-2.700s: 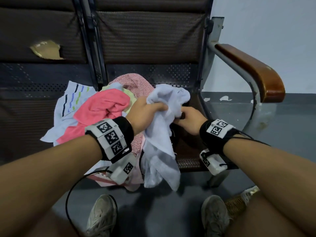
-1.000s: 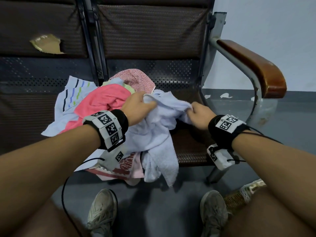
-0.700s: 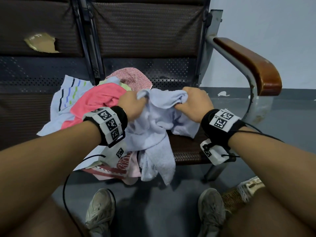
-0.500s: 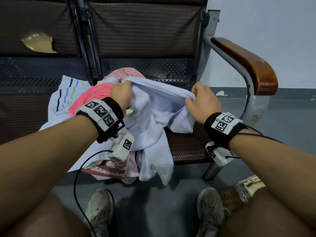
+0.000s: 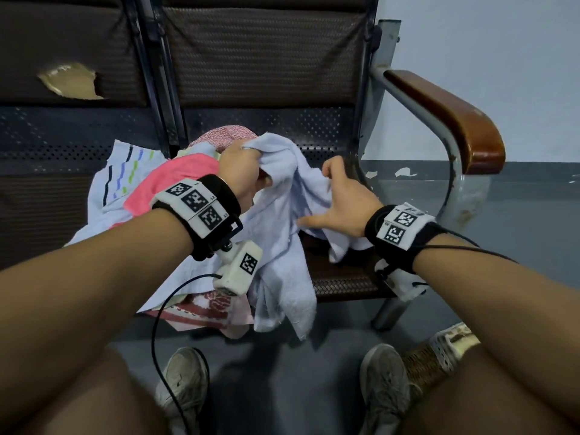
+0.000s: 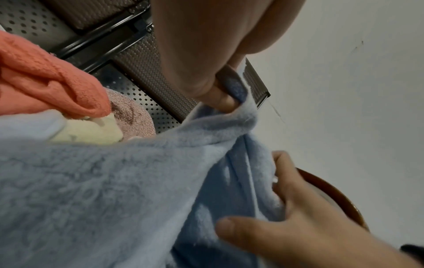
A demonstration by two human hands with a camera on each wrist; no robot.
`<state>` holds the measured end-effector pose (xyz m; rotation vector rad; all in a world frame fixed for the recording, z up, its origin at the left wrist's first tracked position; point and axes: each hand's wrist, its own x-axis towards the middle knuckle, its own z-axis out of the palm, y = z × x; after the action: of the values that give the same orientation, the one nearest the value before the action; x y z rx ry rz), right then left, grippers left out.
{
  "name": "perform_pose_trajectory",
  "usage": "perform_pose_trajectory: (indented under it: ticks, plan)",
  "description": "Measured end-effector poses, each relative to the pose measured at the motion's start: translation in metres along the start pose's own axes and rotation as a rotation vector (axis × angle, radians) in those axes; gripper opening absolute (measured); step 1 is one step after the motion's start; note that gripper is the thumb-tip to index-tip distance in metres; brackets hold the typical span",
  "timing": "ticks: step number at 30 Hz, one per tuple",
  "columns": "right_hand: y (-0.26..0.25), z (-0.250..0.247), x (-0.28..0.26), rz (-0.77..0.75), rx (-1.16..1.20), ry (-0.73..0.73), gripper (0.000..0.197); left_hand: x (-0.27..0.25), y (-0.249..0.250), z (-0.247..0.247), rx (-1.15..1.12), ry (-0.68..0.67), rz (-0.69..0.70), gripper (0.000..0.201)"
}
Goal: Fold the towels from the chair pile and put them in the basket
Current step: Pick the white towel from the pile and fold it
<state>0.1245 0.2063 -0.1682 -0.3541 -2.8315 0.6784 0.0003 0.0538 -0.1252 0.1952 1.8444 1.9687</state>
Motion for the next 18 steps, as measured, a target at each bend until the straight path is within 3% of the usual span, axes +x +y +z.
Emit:
perform_pose_trajectory:
  ticks: [2,6,9,12,14,18]
  plan:
    - [0.004,0.002,0.003,0.053,-0.123,-0.016,0.062,-0.002,0.004,0.000,-0.022,0.000,0.015,0.018]
    - [0.009,-0.002,0.007,0.089,-0.115,0.176,0.022,0.000,0.001,-0.004,-0.007,0.038,0.041,0.020]
    - [0.011,-0.004,0.006,0.075,-0.129,0.257,0.021,0.003,-0.004,-0.008,0.066,0.062,0.060,0.012]
    - [0.014,-0.006,0.007,0.051,-0.217,0.235,0.030,0.004,-0.006,-0.010,0.086,0.037,0.031,0.004]
    - [0.012,-0.006,0.007,0.054,-0.260,0.234,0.027,0.005,-0.006,-0.011,0.078,0.041,0.001,0.010]
    - [0.007,-0.005,0.007,0.145,-0.010,0.247,0.018,0.007,-0.008,-0.011,0.110,-0.003,0.014,0.012]
